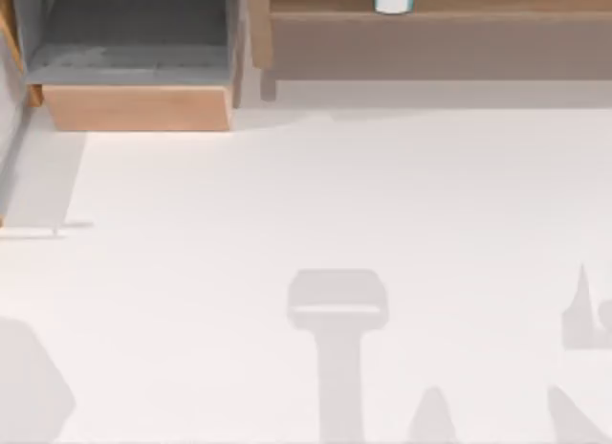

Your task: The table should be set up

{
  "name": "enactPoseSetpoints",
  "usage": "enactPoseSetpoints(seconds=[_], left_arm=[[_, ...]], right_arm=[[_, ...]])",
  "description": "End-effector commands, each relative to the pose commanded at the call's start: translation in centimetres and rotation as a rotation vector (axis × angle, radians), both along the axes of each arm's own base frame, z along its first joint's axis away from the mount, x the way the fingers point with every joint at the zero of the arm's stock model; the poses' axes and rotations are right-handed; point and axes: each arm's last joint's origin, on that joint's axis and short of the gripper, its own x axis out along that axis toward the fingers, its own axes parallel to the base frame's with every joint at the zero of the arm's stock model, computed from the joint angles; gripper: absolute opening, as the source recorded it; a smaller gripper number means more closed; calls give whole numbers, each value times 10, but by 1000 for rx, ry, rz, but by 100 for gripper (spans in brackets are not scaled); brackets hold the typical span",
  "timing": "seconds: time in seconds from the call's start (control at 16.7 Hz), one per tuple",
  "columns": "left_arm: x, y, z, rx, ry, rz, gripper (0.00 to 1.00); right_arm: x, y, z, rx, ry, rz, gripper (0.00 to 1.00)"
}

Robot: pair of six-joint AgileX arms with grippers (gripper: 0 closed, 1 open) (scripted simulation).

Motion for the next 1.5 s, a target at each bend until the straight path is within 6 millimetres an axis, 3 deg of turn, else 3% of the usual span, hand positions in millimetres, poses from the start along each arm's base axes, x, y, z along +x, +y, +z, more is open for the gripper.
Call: enactPoseSetpoints(seconds=[0.54, 1.5], left_arm=[[-2, -1, -2, -6, 6, -1, 0], [6, 7, 23, 104, -101, 2, 0]], right_arm=[[0, 0, 0, 0, 0, 0, 100], [0, 0, 0, 0, 0, 0, 100]])
